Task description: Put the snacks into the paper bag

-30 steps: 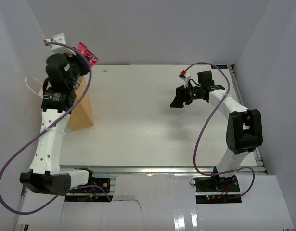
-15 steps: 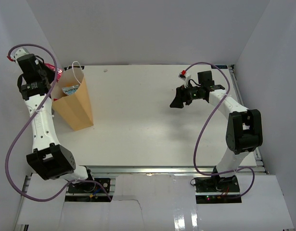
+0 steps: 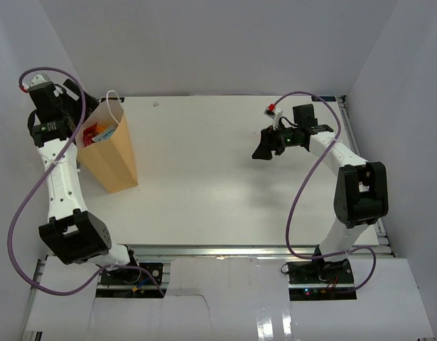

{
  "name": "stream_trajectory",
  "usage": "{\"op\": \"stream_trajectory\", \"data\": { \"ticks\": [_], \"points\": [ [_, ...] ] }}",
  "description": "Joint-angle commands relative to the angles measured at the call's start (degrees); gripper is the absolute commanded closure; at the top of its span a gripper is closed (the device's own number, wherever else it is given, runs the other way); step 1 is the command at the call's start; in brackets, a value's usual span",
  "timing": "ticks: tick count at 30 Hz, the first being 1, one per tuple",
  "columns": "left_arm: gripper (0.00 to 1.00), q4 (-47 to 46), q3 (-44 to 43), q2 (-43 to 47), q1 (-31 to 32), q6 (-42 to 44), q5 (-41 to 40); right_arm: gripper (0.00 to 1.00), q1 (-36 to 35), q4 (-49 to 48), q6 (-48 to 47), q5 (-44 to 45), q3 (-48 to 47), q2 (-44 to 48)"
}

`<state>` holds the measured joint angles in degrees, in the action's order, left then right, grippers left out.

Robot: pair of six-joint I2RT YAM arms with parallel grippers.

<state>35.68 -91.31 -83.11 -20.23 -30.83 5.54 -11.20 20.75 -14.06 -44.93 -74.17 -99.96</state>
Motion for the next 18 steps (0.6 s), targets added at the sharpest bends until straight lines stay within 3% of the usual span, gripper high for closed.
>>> {"op": "stream_trajectory", "data": {
  "ticks": [1, 4, 6, 7, 8, 9, 10, 12, 15, 18],
  "points": [
    [0.02, -4.6, -3.0, 5.1, 0.2, 0.4, 12.5, 0.25, 0.7, 2.6, -4.0, 1.1, -3.8, 4.2],
    [0.02, -16.9, 2.6, 9.4, 3.8, 0.3, 29.3, 0.23, 1.9, 3.1, -6.9, 4.1, -5.1, 7.1],
    [0.02, -24.2, 4.8, 12.0, 8.2, 1.6, 34.3, 0.19, 3.1, 3.1, -8.3, 6.9, -5.5, 9.7],
    [0.02, -24.3, 5.2, 12.5, 14.2, 3.2, 35.0, 0.07, 3.6, 3.1, -9.7, 7.8, -5.5, 10.7],
    [0.02, -24.3, 6.0, 12.9, 17.2, 6.6, 36.1, 0.02, 4.1, 2.9, -10.2, 8.7, -5.4, 11.5],
    [0.02, -24.4, 6.7, 13.3, 19.4, 7.4, 36.5, 0.1, 5.1, 2.7, -10.8, 10.2, -5.0, 13.4],
    [0.02, -24.4, 7.6, 13.4, 25.0, 7.8, 36.6, 0.1, 5.7, 2.5, -11.2, 10.8, -4.6, 14.2],
    [0.02, -24.4, 11.3, 13.7, 29.8, 9.3, 36.2, 0.1, 7.2, 2.4, -10.0, 13.9, -3.0, 15.8],
    [0.02, -24.4, 17.6, 13.9, 41.6, 11.8, 30.6, 0.1, 8.5, 5.9, -8.2, 18.9, -2.4, 16.6],
    [0.02, -24.6, 22.8, 12.6, 48.4, 12.1, 25.2, 0.1, 10.5, 8.4, -6.7, 19.0, -1.7, 18.7]
  ]
}}
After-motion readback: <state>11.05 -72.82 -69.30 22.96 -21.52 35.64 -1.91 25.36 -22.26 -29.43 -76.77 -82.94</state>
